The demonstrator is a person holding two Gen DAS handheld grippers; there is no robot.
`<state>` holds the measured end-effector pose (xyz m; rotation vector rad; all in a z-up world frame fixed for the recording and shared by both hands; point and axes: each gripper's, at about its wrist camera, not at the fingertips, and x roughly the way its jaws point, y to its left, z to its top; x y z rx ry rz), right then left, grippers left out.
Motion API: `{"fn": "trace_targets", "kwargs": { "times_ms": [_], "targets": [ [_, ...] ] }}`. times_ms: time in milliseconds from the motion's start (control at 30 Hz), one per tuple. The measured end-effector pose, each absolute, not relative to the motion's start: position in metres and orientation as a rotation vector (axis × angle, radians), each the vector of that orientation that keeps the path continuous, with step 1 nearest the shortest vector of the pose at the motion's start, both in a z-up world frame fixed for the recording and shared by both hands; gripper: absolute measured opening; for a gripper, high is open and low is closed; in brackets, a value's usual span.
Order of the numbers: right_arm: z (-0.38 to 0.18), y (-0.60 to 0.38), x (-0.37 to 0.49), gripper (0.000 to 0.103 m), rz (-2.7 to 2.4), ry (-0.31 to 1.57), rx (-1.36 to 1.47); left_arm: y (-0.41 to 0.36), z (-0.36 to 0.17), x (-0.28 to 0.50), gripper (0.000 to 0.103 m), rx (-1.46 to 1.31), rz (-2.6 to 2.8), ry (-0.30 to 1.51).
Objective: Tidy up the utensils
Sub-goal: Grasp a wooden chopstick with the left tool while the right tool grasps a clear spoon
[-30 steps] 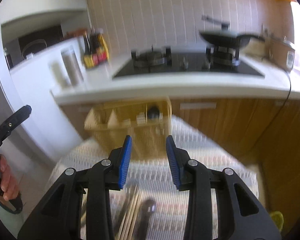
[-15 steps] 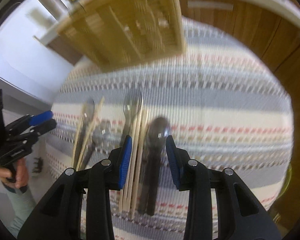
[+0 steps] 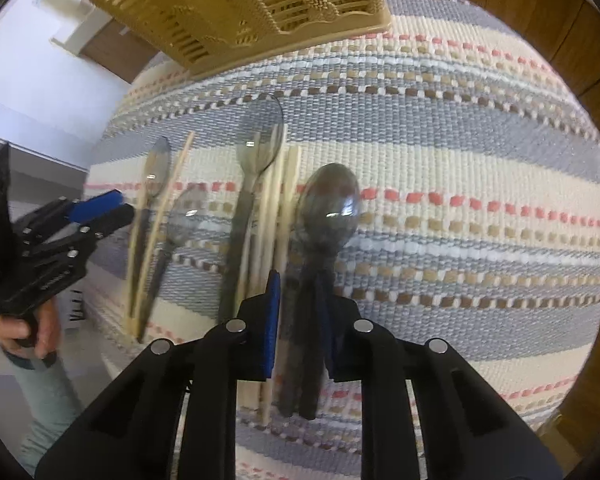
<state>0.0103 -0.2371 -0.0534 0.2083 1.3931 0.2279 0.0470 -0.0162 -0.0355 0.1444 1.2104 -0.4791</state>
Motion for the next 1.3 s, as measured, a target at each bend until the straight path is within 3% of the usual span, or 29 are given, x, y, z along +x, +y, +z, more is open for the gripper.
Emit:
{"fn": "trace_targets", "kwargs": {
  "times_ms": [733, 967, 1300],
  "targets": [
    [-0.055, -0.204, 0.035, 0.012, 0.147, 1.438, 0.158, -0.023, -0.039, 0.056, 0.028, 0.121, -0.492, 1.227],
    [-0.060, -0.193, 0.035, 0.010, 0.162, 1.459, 0.072, -0.049, -0.041, 0.045, 0.022, 0.335, -0.434, 1.194],
    [-0.071, -0.196, 0.049, 0.011, 0.200, 1.492, 0.066, -0.051, -0.039, 0.053, 0.022, 0.348, -0.443, 1.244]
  ]
}}
